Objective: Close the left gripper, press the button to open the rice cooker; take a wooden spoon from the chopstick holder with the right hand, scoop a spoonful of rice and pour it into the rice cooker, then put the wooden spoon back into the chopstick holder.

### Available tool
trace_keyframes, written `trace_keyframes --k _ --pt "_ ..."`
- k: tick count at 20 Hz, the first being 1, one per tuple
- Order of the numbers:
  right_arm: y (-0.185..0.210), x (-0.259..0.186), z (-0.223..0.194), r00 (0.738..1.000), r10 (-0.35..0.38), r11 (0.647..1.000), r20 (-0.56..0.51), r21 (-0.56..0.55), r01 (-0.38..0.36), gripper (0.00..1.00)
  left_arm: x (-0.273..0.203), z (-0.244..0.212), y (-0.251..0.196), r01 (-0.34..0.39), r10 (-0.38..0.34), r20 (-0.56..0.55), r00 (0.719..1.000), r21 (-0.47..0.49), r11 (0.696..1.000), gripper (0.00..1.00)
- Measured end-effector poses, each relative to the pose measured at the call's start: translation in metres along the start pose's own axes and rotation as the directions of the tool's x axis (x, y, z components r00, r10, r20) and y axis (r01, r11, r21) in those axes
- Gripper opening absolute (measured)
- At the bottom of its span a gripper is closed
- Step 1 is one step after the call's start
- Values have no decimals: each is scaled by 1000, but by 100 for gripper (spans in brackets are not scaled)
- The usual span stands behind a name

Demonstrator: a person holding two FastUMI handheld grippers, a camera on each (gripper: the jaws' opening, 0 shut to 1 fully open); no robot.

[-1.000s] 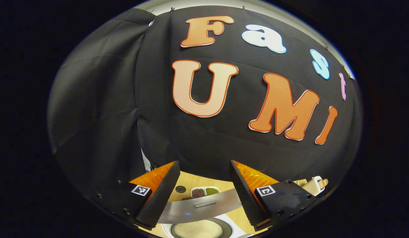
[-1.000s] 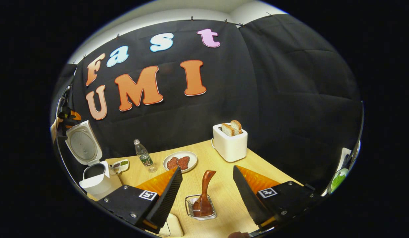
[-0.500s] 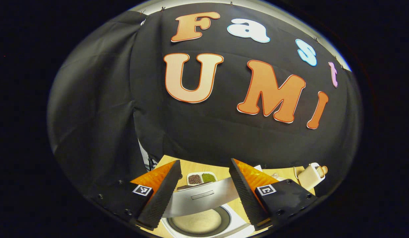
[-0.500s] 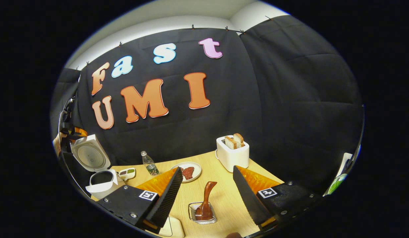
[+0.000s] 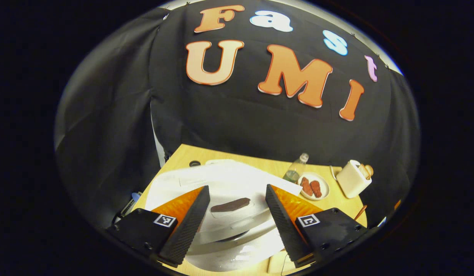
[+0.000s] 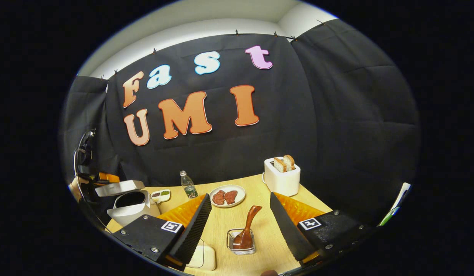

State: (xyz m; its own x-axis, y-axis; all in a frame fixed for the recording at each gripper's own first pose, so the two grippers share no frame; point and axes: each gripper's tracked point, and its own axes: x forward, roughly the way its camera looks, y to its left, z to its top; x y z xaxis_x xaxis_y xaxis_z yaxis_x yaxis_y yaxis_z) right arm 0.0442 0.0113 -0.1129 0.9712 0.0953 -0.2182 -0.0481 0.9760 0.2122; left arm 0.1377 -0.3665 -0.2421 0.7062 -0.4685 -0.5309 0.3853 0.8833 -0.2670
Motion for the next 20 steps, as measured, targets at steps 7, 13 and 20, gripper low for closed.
trace_keyframes --k 7,13,20 --pt "0 -3 -13 999 -2 1000 -35 16 2 95 22 -50 8 -49 51 -50 997 28 998 100" --pt "-1 0 -22 998 -18 1000 -56 1 18 95 22 -69 11 -52 51 13 999 126 991 100" --pt "-4 -5 -8 999 -30 997 -40 -69 27 95 -7 -61 2 -35 35 10 999 17 999 99"
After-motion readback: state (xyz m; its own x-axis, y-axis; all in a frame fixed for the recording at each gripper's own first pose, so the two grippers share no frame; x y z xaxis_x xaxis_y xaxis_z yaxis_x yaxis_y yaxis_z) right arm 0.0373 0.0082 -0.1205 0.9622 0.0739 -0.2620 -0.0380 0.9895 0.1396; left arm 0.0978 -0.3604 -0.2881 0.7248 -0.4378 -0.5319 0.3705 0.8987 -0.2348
